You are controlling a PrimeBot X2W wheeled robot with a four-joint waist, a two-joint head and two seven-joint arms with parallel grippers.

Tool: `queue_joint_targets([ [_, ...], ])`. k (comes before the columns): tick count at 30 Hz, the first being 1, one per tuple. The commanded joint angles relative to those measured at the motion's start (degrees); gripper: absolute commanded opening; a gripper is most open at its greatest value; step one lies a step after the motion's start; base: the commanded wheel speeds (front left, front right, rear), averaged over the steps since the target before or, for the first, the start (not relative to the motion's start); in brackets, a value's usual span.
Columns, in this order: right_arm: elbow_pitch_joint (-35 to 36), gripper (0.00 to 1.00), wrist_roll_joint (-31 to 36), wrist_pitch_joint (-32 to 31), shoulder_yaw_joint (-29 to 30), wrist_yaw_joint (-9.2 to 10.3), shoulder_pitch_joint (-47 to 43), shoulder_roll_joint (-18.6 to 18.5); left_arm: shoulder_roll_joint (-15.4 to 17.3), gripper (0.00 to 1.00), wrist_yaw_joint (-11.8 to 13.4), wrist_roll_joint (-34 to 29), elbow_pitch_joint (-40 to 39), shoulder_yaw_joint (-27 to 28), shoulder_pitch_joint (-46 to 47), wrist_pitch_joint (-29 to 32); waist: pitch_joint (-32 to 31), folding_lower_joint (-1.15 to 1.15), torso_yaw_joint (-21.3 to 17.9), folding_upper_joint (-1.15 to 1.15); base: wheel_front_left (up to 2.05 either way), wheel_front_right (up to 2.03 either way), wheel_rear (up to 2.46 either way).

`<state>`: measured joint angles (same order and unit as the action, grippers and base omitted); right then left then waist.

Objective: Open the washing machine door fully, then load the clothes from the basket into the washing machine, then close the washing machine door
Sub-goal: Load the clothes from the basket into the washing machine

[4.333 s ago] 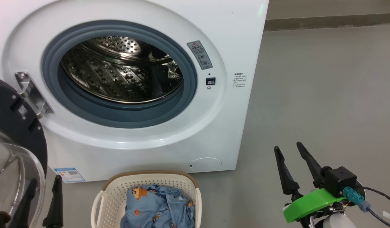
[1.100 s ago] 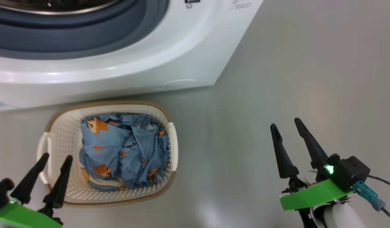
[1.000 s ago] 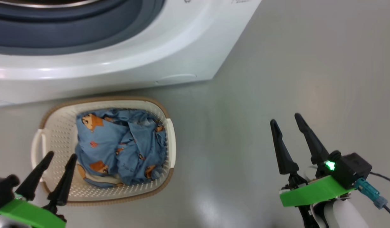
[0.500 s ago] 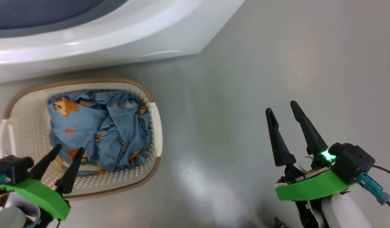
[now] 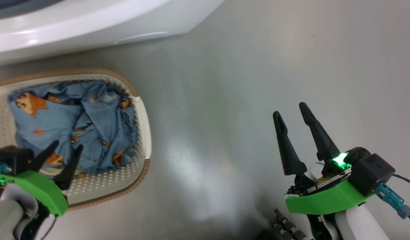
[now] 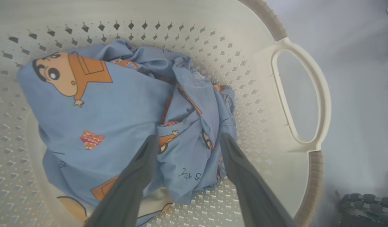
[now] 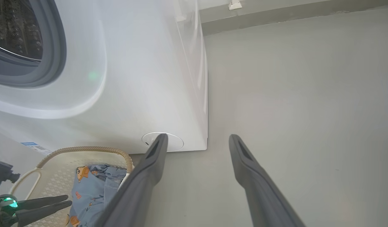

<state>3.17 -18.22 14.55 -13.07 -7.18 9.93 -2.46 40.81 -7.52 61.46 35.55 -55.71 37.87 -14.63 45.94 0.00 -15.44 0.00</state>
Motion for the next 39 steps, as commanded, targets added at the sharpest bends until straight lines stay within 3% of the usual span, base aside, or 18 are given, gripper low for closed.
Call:
queue_joint_targets([
  [1,1.61,1.00,-0.72,0.45,-1.76,-0.31,-1.64,-0.42,2.77,1.00,0.03,0.61,0.89,0.59,1.23,-0.37,1.90,0.00,-1.52,0.00,0.00,0.00,0.00],
  [22,5.19,1.00,-1.89,0.45,-5.57,-0.31,-3.81,-0.42,4.11,1.00,0.03,6.44,10.36,-10.69,10.95,1.05,7.91,0.00,-6.21,0.00,0.00,0.00,0.00],
  [26,5.43,1.00,-1.87,0.45,-5.50,-0.31,-4.38,-0.42,3.29,1.00,0.03,7.47,15.83,-11.53,12.12,3.26,7.82,0.00,-6.32,0.00,0.00,0.00,0.00],
  [27,5.50,1.00,-1.88,0.45,-5.50,-0.31,-4.46,-0.42,2.69,0.23,0.03,8.05,17.08,-11.13,12.45,3.11,7.77,0.00,-6.35,0.00,0.00,0.00,0.00],
  [28,5.58,1.00,-1.88,0.45,-5.52,-0.31,-4.52,-0.42,2.15,0.00,0.03,8.34,17.80,-11.05,12.66,2.91,7.71,0.00,-6.39,0.00,0.00,0.00,0.00],
  [32,5.75,1.00,-1.89,0.45,-5.43,-0.31,-4.45,-0.42,1.29,0.00,0.03,9.17,17.53,-11.45,13.24,2.07,7.67,0.00,-6.29,0.00,0.00,0.00,0.00],
  [39,5.28,1.00,-2.14,0.45,-5.38,-0.31,-2.96,-0.42,2.84,0.00,0.03,12.06,13.26,-12.34,12.47,0.92,6.46,0.00,-5.37,0.00,0.00,0.00,0.00],
])
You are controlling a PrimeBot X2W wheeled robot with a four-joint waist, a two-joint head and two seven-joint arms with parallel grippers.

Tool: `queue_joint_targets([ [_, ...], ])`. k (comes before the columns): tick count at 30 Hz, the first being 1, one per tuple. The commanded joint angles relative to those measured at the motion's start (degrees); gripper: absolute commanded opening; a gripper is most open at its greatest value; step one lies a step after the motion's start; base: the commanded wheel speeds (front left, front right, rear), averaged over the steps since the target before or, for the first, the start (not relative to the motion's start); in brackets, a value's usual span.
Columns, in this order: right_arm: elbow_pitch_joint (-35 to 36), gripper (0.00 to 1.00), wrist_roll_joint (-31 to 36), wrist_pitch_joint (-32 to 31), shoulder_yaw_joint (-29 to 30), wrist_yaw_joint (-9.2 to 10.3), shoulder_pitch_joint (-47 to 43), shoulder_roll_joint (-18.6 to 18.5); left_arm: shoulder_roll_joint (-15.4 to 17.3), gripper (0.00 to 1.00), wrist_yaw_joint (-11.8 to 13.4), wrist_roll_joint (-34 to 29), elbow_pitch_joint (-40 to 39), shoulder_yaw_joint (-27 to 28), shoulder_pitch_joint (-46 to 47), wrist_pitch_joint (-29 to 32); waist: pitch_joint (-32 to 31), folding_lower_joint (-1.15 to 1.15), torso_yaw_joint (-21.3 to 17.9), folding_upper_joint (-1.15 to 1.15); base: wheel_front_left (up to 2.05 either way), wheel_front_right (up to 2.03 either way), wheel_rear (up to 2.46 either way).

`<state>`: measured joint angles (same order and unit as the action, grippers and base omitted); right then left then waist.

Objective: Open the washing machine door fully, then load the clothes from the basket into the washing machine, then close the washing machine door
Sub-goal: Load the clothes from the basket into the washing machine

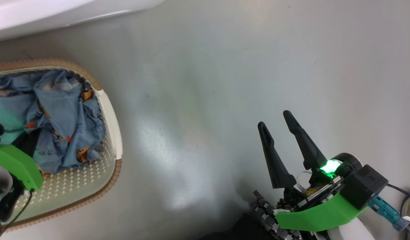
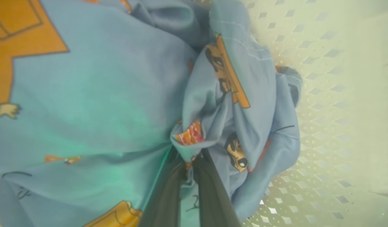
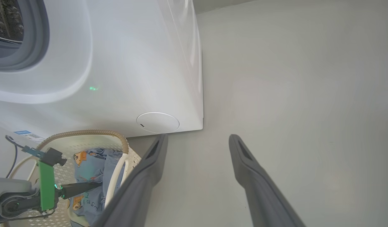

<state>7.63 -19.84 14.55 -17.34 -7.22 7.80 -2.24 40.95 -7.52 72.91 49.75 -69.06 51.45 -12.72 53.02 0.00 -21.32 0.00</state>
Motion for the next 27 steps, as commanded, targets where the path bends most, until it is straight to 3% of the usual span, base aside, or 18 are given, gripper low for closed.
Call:
queue_joint_targets([
  [1,0.73,1.00,-0.53,0.45,-1.01,-0.26,-0.64,-0.64,2.97,0.00,0.03,0.94,-1.58,0.85,-1.26,-1.16,-0.91,0.00,0.71,0.00,0.00,0.00,0.00],
  [12,-0.91,1.00,-0.80,0.45,0.19,-0.26,0.89,-0.64,5.51,0.00,0.03,2.33,-10.37,0.21,-3.47,-2.23,-5.19,0.00,3.23,0.00,0.00,0.00,0.00],
  [27,-5.89,1.00,-1.52,0.45,1.79,-0.26,2.64,-0.64,6.64,0.00,0.03,-0.54,-23.48,13.20,-13.26,-2.27,-15.13,0.00,6.79,0.00,0.00,0.00,0.00],
])
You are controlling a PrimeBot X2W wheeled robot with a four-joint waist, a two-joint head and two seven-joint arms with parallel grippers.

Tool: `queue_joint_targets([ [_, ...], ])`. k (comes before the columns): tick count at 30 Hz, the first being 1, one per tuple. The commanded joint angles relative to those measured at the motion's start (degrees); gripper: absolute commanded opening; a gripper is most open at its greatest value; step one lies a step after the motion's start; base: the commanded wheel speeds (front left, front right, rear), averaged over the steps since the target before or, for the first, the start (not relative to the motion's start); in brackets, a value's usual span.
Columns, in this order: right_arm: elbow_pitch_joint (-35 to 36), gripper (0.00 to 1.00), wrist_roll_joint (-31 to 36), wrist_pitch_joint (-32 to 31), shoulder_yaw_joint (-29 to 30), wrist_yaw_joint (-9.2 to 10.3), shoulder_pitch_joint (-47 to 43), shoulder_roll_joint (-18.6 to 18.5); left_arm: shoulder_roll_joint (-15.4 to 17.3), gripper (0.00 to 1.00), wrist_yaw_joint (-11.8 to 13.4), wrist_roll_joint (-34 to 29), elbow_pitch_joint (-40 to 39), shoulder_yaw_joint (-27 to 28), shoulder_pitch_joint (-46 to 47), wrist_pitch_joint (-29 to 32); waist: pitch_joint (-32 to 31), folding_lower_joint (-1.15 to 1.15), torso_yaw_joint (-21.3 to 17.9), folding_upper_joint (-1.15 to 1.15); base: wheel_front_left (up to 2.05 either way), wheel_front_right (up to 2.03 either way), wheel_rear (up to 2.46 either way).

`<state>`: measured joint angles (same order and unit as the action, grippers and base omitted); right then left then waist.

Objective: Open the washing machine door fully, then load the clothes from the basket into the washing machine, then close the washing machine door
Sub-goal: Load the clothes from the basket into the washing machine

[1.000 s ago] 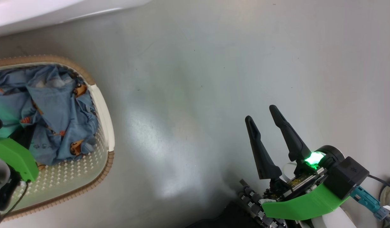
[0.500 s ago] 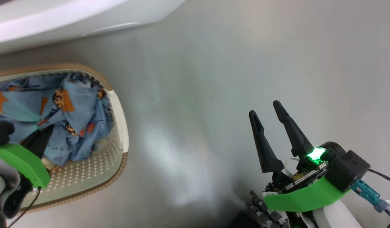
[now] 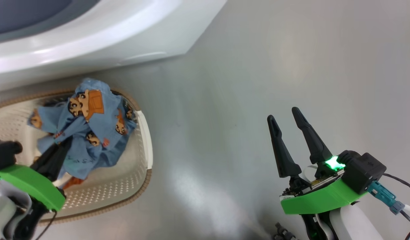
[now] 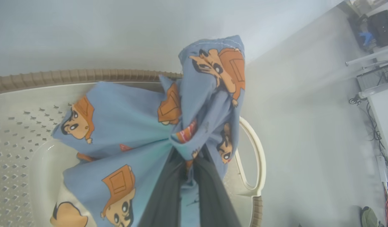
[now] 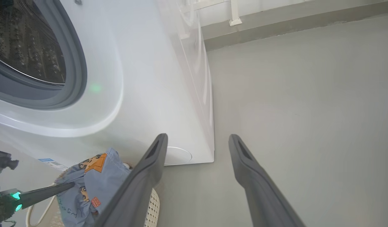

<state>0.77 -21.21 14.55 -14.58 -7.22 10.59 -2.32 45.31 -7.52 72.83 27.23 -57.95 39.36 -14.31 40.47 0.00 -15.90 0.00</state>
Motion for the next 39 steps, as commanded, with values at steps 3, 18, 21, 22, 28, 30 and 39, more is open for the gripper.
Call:
queue_joint_targets([
  [3,-0.19,1.00,-0.17,0.45,-0.72,-0.26,-0.25,-0.55,1.87,0.00,0.03,-0.66,-3.44,5.27,-4.49,-0.68,-5.15,0.00,2.12,0.00,0.00,0.00,0.00],
  [18,-7.11,1.00,0.05,0.45,1.06,-0.26,0.11,-0.55,-1.64,0.00,0.03,-5.46,-15.35,20.83,-18.12,-0.69,-16.73,0.00,6.98,0.00,0.00,0.00,0.00],
  [21,-8.40,1.00,0.09,0.45,1.38,-0.26,0.07,-0.55,-2.87,0.00,0.03,-6.22,-16.80,23.59,-20.25,-0.69,-19.19,0.00,7.66,0.00,0.00,0.00,0.00],
  [22,-8.77,1.00,0.08,0.45,1.48,-0.26,0.04,-0.55,-3.33,0.00,0.03,-6.40,-17.26,24.52,-20.90,-0.69,-19.91,0.00,7.84,0.00,0.00,0.00,0.00],
  [28,-10.85,1.00,-0.01,0.45,2.10,-0.26,-0.56,-0.55,-5.55,0.00,0.03,-8.94,-19.31,28.95,-23.91,-0.69,-23.86,0.00,8.80,0.00,0.00,0.00,0.00],
  [30,-11.55,1.00,-0.02,0.45,2.42,-0.26,-0.85,-0.55,-6.51,0.00,0.03,-9.76,-19.65,30.36,-24.64,-0.69,-25.20,0.00,9.10,0.00,0.00,0.00,0.00],
  [39,-14.12,1.00,0.27,0.45,4.15,-0.26,-2.99,-0.55,-11.69,0.00,0.03,-15.50,-20.42,36.83,-27.11,-0.69,-30.82,0.00,9.87,0.00,0.00,0.00,0.00],
])
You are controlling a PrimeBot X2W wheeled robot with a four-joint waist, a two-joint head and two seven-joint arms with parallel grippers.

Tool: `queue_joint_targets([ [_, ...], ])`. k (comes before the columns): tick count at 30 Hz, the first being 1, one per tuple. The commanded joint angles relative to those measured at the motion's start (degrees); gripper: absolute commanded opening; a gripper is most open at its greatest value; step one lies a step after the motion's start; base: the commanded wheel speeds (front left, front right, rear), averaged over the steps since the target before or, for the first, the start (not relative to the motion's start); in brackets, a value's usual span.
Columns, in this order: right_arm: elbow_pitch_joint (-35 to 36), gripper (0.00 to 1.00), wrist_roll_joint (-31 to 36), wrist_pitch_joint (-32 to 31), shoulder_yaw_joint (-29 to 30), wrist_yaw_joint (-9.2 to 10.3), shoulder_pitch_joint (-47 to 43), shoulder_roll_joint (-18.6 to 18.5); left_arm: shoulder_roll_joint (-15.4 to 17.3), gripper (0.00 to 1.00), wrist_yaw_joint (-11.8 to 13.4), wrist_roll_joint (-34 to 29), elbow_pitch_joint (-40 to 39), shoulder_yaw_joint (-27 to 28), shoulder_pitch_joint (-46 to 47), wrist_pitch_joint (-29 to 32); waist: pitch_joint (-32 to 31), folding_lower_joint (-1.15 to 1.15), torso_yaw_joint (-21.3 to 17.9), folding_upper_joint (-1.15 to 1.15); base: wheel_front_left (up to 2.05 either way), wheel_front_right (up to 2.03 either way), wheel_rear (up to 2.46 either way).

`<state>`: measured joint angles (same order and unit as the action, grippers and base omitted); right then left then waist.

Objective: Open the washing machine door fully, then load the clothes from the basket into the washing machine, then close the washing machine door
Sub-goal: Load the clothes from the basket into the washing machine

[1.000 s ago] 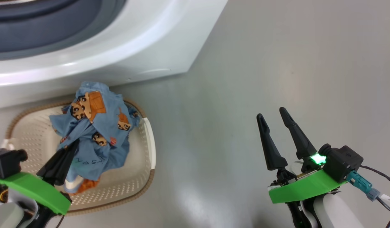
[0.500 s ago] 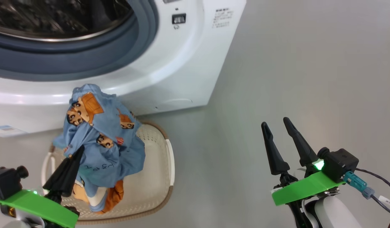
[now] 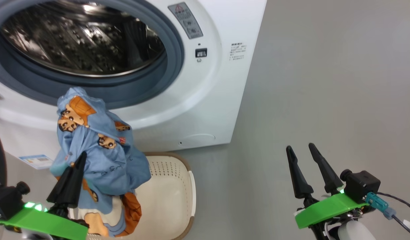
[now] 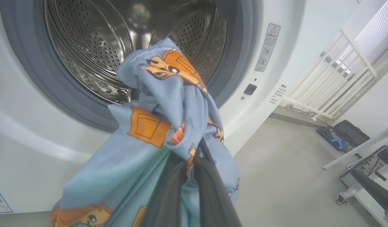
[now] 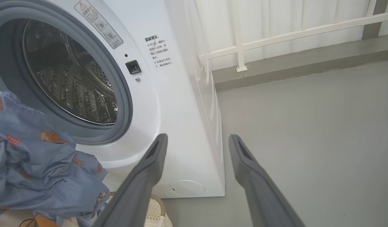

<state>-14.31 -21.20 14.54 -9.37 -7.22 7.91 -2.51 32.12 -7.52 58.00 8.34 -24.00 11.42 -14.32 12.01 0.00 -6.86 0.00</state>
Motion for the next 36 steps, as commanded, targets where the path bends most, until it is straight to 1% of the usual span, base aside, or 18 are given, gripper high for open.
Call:
queue_joint_targets([
  [1,0.75,1.00,0.30,0.46,-0.88,-0.26,-0.46,-0.37,1.00,0.00,0.03,-1.18,-1.65,3.23,0.72,-0.68,-2.84,0.00,0.87,0.00,0.00,0.00,0.00],
  [4,0.17,1.00,0.50,0.46,-0.39,-0.26,-0.78,-0.37,-0.54,0.00,0.28,-2.19,-2.13,3.57,0.55,-0.68,-4.36,0.00,0.90,0.00,0.00,0.00,0.00],
  [8,-0.38,1.00,0.77,0.46,-0.05,-0.26,-0.98,-0.37,-1.78,0.00,1.56,-2.92,-2.52,3.06,0.82,-0.51,-5.66,0.00,0.86,0.00,0.00,0.00,0.00],
  [12,-0.25,1.00,0.97,0.46,0.20,-0.26,-1.04,-0.37,-2.18,0.00,2.44,-3.09,-2.55,2.73,2.17,0.34,-5.51,0.00,1.10,0.00,0.00,0.00,0.00],
  [18,0.43,1.00,1.28,0.46,-0.20,-0.26,-0.70,-0.37,-2.01,0.00,2.55,-2.47,-1.23,3.30,6.01,1.76,-3.88,0.00,0.80,0.00,0.00,0.00,0.00],
  [21,1.18,1.00,1.48,0.46,-0.53,-0.26,-0.50,-0.37,-1.84,0.00,2.24,-2.15,0.04,3.41,8.90,2.75,-2.40,0.00,0.30,0.00,0.00,0.00,0.00],
  [27,3.89,1.00,1.47,0.46,-1.64,-0.26,-0.08,-0.37,-0.84,0.00,1.18,-2.33,3.51,3.23,16.40,4.26,2.52,0.00,-1.13,0.00,0.00,0.00,0.00],
  [31,5.74,1.00,1.56,0.46,-2.46,-0.26,-0.21,-0.37,-0.33,0.00,0.54,-2.45,7.60,2.38,22.69,5.49,5.82,0.00,-2.34,0.00,0.00,0.00,0.00],
  [32,5.74,1.00,1.56,0.46,-2.46,-0.26,-0.21,-0.37,-0.33,0.00,0.54,-2.45,7.60,2.38,22.69,5.49,5.82,0.00,-2.34,0.00,0.00,0.00,0.00],
  [36,7.81,1.00,1.58,0.46,-3.56,-0.26,-0.39,-0.37,0.45,0.00,0.20,-2.44,12.72,1.65,29.18,6.21,9.68,0.00,-4.02,0.00,0.00,0.00,0.00],
])
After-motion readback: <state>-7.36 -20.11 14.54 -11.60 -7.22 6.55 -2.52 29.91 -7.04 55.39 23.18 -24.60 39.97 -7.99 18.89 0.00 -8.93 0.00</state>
